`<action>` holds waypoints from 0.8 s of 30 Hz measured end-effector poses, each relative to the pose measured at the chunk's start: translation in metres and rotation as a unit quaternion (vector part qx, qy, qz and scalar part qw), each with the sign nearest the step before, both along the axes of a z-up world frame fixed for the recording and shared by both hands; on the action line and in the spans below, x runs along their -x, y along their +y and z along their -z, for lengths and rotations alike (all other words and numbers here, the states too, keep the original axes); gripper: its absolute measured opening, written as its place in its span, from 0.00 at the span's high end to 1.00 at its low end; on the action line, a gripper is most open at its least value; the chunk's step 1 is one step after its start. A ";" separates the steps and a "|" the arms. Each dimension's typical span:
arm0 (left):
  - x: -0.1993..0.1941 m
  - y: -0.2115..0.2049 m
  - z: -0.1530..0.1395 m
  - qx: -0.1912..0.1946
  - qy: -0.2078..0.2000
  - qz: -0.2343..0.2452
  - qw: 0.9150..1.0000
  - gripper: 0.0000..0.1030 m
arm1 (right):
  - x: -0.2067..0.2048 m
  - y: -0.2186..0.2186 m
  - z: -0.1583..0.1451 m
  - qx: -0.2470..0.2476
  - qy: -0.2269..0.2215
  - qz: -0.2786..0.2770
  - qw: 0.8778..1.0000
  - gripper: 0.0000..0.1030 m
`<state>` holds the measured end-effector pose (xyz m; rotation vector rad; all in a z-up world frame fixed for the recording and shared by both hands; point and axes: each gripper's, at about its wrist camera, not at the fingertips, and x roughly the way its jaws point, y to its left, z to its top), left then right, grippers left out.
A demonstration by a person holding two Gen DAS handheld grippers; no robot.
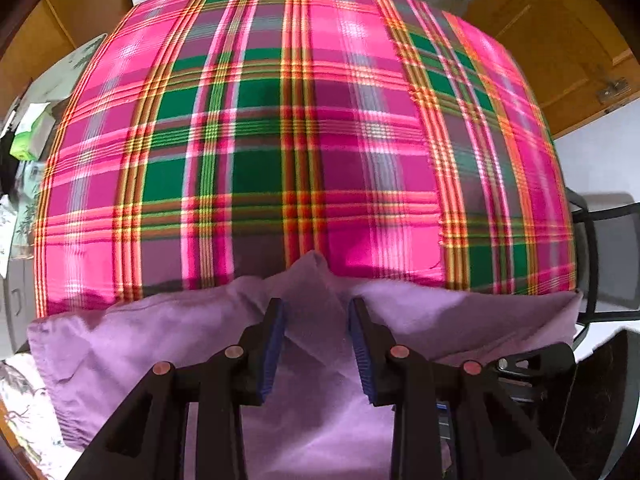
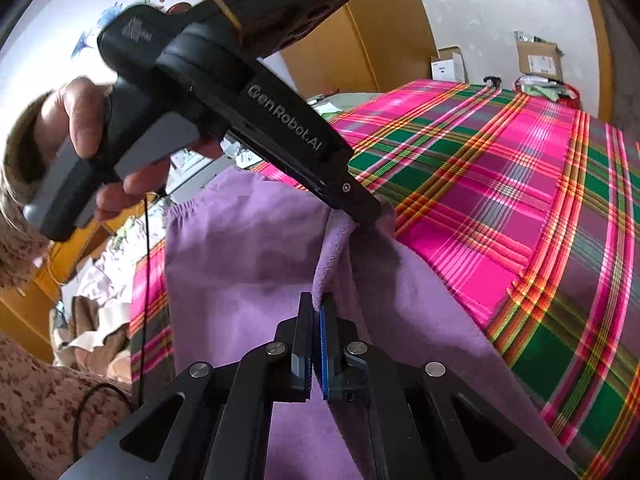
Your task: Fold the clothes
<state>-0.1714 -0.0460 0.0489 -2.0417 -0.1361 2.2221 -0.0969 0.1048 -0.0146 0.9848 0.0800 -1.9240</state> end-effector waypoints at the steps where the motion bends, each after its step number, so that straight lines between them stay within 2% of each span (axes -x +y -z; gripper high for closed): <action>1: 0.000 -0.002 0.004 0.002 -0.008 -0.005 1.000 0.68 | -0.003 -0.001 0.001 -0.001 0.002 0.000 1.000 0.97; 5: -0.006 -0.010 0.011 -0.001 -0.020 -0.031 0.999 0.68 | -0.010 -0.003 0.006 0.000 0.002 -0.002 1.000 0.97; 12: -0.023 -0.029 0.010 -0.028 -0.019 -0.071 0.997 0.68 | -0.027 -0.008 0.009 -0.028 0.039 -0.008 0.999 0.97; 14: -0.027 -0.034 0.013 -0.049 -0.020 -0.079 0.995 0.80 | -0.030 -0.009 0.010 -0.035 0.043 -0.009 0.998 0.97; 20: -0.041 -0.046 0.003 -0.096 0.022 -0.099 0.990 0.89 | -0.028 -0.003 0.015 -0.030 0.017 -0.008 0.999 0.93; 24: -0.049 -0.056 -0.007 -0.116 0.049 -0.102 0.987 0.91 | -0.015 0.019 0.005 0.015 -0.031 -0.012 0.999 0.89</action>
